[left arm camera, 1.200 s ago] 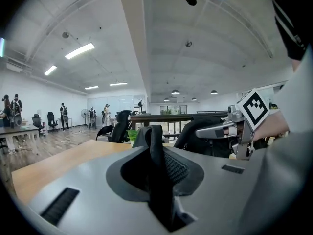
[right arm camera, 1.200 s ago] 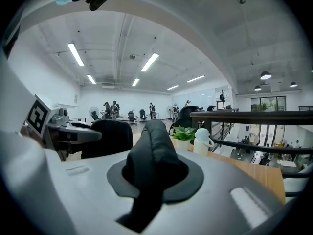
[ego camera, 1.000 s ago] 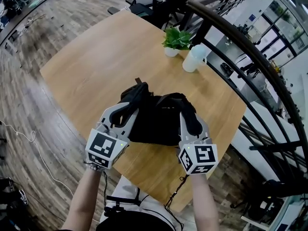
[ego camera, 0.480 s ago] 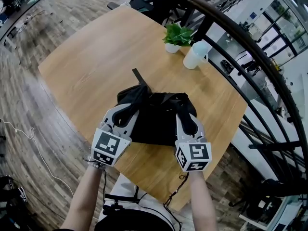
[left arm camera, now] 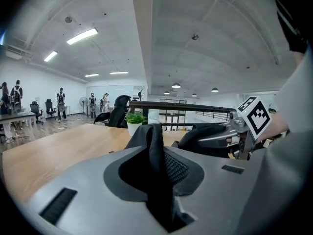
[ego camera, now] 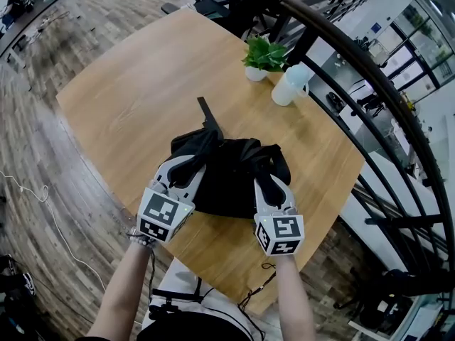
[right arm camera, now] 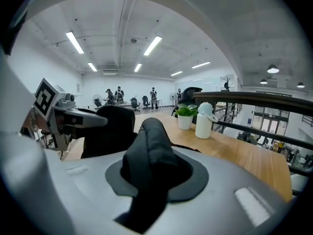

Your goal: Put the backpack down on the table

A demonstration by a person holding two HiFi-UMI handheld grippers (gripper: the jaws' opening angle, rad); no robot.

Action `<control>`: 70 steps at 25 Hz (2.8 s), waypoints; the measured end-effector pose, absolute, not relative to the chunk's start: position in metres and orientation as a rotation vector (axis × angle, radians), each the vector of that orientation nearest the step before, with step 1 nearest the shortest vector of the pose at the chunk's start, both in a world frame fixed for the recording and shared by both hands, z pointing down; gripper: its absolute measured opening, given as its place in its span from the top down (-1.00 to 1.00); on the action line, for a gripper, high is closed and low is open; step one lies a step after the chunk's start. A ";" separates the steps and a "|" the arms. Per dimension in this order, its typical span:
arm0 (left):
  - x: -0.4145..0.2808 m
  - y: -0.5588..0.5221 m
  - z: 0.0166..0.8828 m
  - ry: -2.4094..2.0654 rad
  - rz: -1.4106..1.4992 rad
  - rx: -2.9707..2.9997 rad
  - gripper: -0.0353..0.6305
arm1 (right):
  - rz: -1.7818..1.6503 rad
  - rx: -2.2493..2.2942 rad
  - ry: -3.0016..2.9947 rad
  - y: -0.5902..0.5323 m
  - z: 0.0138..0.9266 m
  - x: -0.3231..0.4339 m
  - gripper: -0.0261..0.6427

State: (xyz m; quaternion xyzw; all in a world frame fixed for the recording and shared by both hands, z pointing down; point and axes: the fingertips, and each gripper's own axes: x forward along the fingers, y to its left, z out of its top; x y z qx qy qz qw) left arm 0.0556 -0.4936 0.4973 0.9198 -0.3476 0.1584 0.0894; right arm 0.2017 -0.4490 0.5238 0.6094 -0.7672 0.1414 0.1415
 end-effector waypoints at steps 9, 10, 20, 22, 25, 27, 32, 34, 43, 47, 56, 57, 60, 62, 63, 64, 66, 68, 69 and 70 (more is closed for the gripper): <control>0.056 -0.489 0.498 -1.028 0.551 2.747 0.56 | 0.459 1.776 -2.209 -0.449 0.522 0.201 0.46; 0.055 -0.488 0.496 -1.032 0.556 2.749 0.54 | 0.459 1.783 -2.213 -0.449 0.519 0.200 0.44; 0.047 -0.474 0.446 -1.097 0.444 2.788 0.50 | 0.385 1.850 -2.213 -0.436 0.483 0.208 0.39; 0.046 -0.467 0.434 -1.108 0.418 2.798 0.50 | 0.378 1.853 -2.232 -0.431 0.475 0.208 0.36; 0.046 -0.457 0.420 -1.120 0.418 2.831 0.50 | 0.335 1.844 -2.276 -0.426 0.456 0.204 0.32; 0.045 -0.451 0.413 -1.137 0.429 2.848 0.51 | 0.310 1.838 -2.309 -0.422 0.442 0.200 0.33; 0.036 -0.433 0.389 -1.229 0.368 2.840 0.69 | 0.226 1.831 -2.319 -0.406 0.412 0.193 0.57; 0.032 -0.424 0.379 -1.239 0.343 2.841 0.78 | 0.196 1.858 -2.312 -0.397 0.401 0.193 0.86; 0.024 -0.378 0.331 -1.248 0.283 2.913 0.87 | 0.184 1.932 -2.425 -0.353 0.353 0.191 0.89; 0.021 -0.358 0.316 -1.256 0.254 2.932 0.88 | 0.149 1.947 -2.443 -0.331 0.337 0.190 0.89; 0.017 -0.328 0.312 -1.234 0.280 2.963 0.88 | 0.069 1.857 -2.454 -0.291 0.329 0.180 0.89; 0.017 -0.325 0.312 -1.228 0.282 2.964 0.88 | 0.069 1.850 -2.454 -0.287 0.330 0.178 0.89; 0.017 -0.318 0.315 -1.216 0.269 2.950 0.88 | 0.054 1.863 -2.437 -0.279 0.332 0.179 0.89; 0.017 -0.316 0.318 -1.204 0.261 2.945 0.88 | 0.043 1.882 -2.413 -0.278 0.335 0.180 0.89; 0.018 -0.314 0.320 -1.196 0.265 2.946 0.88 | 0.042 1.890 -2.404 -0.278 0.337 0.180 0.89; 0.018 -0.313 0.322 -1.190 0.272 2.945 0.88 | 0.044 1.895 -2.401 -0.277 0.338 0.180 0.89; 0.018 -0.311 0.327 -1.181 0.284 2.937 0.88 | 0.047 1.900 -2.403 -0.277 0.339 0.180 0.89; 0.018 -0.311 0.331 -1.175 0.289 2.934 0.88 | 0.048 1.906 -2.401 -0.278 0.340 0.180 0.89; 0.019 -0.310 0.331 -1.175 0.289 2.935 0.88 | 0.049 1.910 -2.397 -0.278 0.340 0.181 0.89; 0.019 -0.310 0.331 -1.176 0.289 2.938 0.88 | 0.052 1.912 -2.393 -0.278 0.340 0.181 0.89</control>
